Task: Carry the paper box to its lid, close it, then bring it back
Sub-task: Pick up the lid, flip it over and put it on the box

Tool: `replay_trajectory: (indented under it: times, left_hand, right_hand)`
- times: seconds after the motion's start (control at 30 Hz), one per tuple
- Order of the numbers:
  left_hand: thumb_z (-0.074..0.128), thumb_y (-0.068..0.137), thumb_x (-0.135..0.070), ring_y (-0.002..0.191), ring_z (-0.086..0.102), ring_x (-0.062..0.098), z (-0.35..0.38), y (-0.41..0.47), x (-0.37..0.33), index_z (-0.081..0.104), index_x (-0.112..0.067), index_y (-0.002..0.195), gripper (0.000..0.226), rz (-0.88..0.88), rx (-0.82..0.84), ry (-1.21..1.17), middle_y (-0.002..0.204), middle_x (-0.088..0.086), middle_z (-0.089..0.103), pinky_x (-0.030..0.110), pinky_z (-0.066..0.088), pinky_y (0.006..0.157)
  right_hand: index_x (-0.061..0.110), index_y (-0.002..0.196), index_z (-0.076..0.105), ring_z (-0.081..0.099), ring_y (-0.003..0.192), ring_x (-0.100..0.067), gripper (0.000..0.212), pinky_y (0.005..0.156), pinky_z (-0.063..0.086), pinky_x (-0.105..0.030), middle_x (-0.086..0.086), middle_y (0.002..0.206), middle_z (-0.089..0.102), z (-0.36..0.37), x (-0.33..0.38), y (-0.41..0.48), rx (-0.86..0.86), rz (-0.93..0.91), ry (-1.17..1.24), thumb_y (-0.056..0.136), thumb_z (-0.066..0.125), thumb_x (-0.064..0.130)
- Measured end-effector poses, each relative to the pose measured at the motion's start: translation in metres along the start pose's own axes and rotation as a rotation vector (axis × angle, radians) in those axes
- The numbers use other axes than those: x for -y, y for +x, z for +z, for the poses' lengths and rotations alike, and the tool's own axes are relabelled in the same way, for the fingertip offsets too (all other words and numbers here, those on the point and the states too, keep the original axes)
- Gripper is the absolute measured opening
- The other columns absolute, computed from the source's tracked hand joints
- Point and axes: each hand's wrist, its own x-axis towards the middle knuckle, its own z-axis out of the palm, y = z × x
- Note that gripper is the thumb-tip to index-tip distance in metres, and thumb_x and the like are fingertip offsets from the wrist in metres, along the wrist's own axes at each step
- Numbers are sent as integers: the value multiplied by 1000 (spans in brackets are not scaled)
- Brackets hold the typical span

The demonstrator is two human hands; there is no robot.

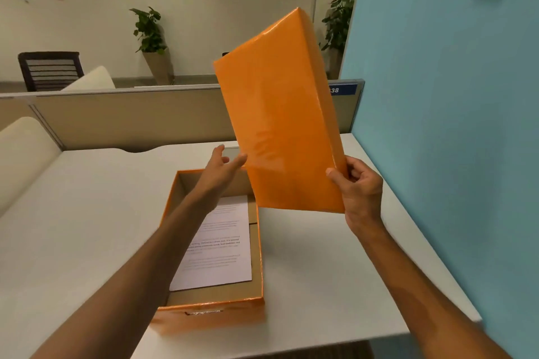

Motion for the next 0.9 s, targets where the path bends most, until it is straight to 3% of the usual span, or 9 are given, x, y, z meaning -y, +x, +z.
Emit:
replay_trajectory:
  times: [0.1, 0.23, 0.37, 0.53, 0.7, 0.9]
  left_hand:
    - [59, 89, -56, 146, 30, 34, -25, -5, 21, 12, -22, 158, 90, -49, 73, 48, 163, 15, 22, 47, 31, 112]
    - [53, 91, -57, 149, 25, 35, -51, -11, 32, 10, -23, 158, 86, -39, 146, 92, 166, 10, 17, 53, 28, 114]
    - [51, 94, -48, 141, 39, 37, -68, -25, 31, 23, -19, 156, 74, -6, 241, -31, 159, 10, 35, 55, 34, 113]
    - [54, 98, -32, 121, 60, 30, -92, -40, 32, 45, -12, 144, 52, 22, 134, -105, 139, 7, 58, 50, 50, 100]
    - [61, 93, -36, 102, 66, 17, -122, -51, 44, 58, -18, 126, 38, 10, 46, -93, 117, -4, 66, 26, 52, 71]
    - [63, 92, -36, 104, 65, 24, -148, -71, 82, 60, -10, 127, 44, -102, -30, 16, 117, 3, 67, 36, 53, 81]
  right_hand:
    - [44, 100, 65, 70, 91, -15, 23, 75, 57, -33, 21, 105, 69, 3, 12, -6, 1, 49, 68, 81, 77, 37]
    - [34, 118, 65, 72, 95, -18, 39, 77, 59, -40, 11, 112, 72, 9, 32, -14, -23, 128, 186, 81, 78, 32]
    - [33, 122, 64, 70, 97, -23, 48, 76, 60, -50, 14, 107, 73, 11, 46, -18, 20, 268, 255, 76, 80, 38]
    - [38, 119, 64, 65, 104, -30, 45, 64, 60, -49, 2, 120, 67, 25, 46, -24, 76, 403, 319, 78, 80, 32]
    - [29, 122, 62, 64, 106, -32, 39, 65, 60, -45, -4, 123, 65, 48, 27, -35, 147, 546, 305, 85, 74, 26]
    - [24, 122, 60, 63, 106, -30, 36, 67, 55, -41, -3, 118, 65, 78, -12, -66, 247, 622, 135, 87, 71, 26]
